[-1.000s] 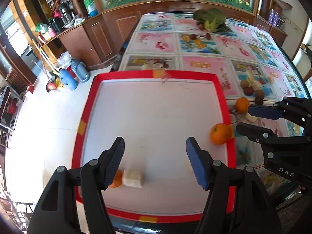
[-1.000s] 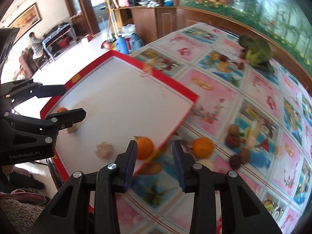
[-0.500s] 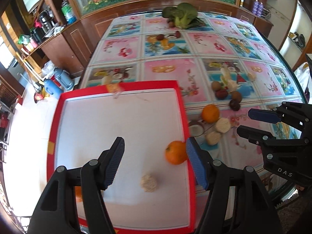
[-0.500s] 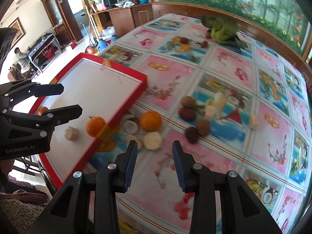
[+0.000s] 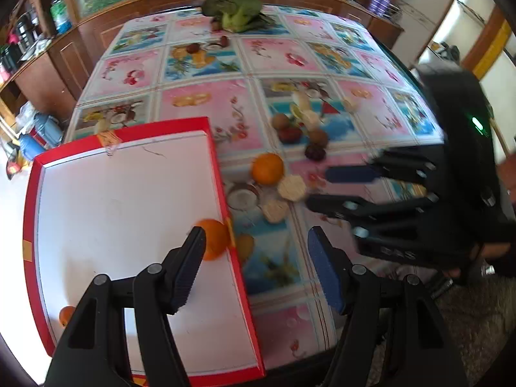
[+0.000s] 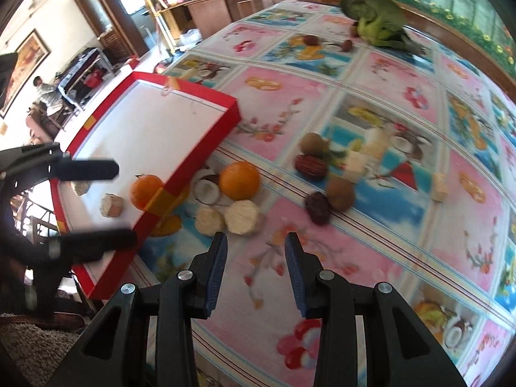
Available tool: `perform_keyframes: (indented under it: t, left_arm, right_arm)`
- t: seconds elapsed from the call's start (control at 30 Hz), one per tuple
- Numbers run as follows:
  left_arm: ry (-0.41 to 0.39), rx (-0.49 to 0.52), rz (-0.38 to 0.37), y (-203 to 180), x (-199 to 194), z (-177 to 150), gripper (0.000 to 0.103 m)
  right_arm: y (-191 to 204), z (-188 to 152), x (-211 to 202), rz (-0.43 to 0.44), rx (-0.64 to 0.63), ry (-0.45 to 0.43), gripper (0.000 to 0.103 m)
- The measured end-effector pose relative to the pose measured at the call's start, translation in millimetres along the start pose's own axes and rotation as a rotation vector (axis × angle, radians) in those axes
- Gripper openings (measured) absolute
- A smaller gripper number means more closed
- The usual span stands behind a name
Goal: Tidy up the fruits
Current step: 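Release both items on the tray and move both grippers back over the table, then grasp another beige cake with the right gripper while the left grasps a white piece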
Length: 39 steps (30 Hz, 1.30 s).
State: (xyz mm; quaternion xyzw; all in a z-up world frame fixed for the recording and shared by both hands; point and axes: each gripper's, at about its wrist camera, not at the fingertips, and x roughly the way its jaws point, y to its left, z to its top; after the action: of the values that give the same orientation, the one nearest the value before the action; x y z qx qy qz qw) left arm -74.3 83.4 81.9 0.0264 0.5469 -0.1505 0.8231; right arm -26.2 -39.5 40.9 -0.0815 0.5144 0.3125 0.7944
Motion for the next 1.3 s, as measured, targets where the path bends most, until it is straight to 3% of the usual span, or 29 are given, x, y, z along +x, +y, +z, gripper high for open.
perform_keyframes:
  t: [0.27, 0.37, 0.5, 0.7, 0.8, 1.0, 1.17, 1.3]
  left_arm:
    - [-0.01, -0.004, -0.043, 2, -6, -4, 0.066]
    - [-0.012, 0.001, -0.056, 2, -5, 2, 0.063]
    - [-0.006, 0.035, -0.084, -2, -1, 9, 0.051]
    - [-0.037, 0.148, -0.112, -21, 4, 24, 0.05]
    - [0.007, 0.2, -0.109, -24, 24, 29, 0.039]
    - [0.087, 0.26, -0.098, -16, 53, 26, 0.036]
    - [0.086, 0.229, -0.097, 1, 57, 27, 0.034]
    - [0.085, 0.276, -0.092, -1, 57, 25, 0.033]
  right_arm:
    - [-1, 11, 23, -0.001, 0.02, 0.033, 0.035]
    - [1, 10, 23, -0.005, -0.006, 0.036, 0.029]
    - [-9, -1, 15, -0.004, 0.008, 0.025, 0.029]
    - [-33, -20, -2, -0.017, 0.056, 0.006, 0.029]
    - [-39, -25, -5, -0.023, 0.072, 0.0, 0.029]
    - [-45, -29, -9, -0.014, 0.088, -0.006, 0.029]
    - [-43, -28, -8, -0.014, 0.09, -0.008, 0.029]
    - [-44, -27, -7, -0.01, 0.095, -0.011, 0.029]
